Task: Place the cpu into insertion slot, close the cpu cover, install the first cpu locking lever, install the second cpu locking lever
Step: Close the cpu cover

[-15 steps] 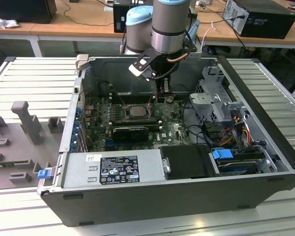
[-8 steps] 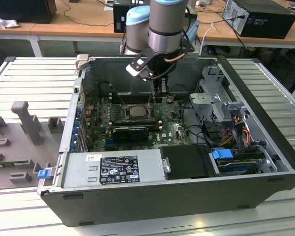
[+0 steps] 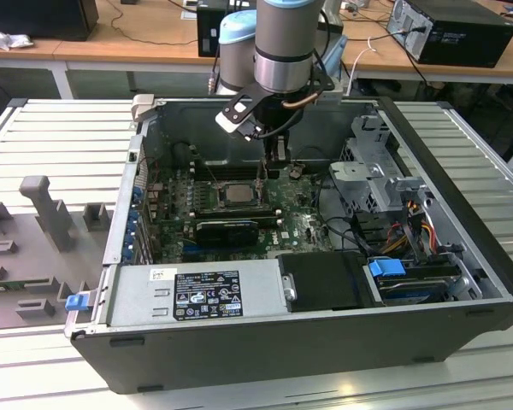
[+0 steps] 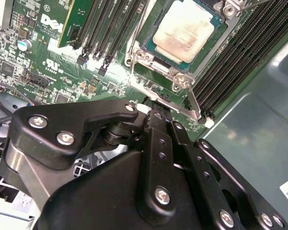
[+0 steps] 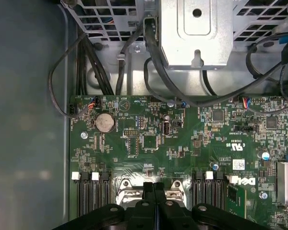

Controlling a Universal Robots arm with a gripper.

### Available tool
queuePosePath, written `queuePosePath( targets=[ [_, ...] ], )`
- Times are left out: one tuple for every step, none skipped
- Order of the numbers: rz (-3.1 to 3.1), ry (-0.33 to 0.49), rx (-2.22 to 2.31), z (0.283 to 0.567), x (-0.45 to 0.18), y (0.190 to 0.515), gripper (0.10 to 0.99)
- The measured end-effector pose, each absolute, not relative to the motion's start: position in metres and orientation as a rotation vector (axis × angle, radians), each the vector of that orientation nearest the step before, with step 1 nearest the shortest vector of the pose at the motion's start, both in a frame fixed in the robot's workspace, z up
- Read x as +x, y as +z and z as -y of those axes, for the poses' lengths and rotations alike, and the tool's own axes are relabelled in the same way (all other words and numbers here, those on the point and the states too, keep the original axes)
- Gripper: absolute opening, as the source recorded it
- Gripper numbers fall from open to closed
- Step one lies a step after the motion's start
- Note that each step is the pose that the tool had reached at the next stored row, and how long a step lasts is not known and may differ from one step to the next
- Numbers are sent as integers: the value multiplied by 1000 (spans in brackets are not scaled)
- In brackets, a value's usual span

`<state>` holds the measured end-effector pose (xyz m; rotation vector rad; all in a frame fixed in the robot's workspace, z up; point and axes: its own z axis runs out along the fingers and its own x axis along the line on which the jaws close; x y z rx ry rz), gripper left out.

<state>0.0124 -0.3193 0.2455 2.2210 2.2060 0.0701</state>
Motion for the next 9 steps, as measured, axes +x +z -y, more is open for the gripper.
queuePosePath(
  targets=[
    [-2206, 70, 2221, 319, 12, 245, 106],
    [-2206, 70, 2221, 319, 11, 245, 106],
    [-2206, 70, 2221, 319, 11, 245, 106],
    [-2206, 70, 2221, 319, 11, 245, 106],
    [-2206, 70, 2221, 319, 10, 245, 106],
    [-2206, 70, 2221, 319, 10, 245, 106],
    [-2206, 70, 2221, 319, 10, 245, 106],
    [-2206, 70, 2221, 319, 9, 245, 106],
    [-2206, 70, 2221, 319, 9, 245, 106]
  ],
)
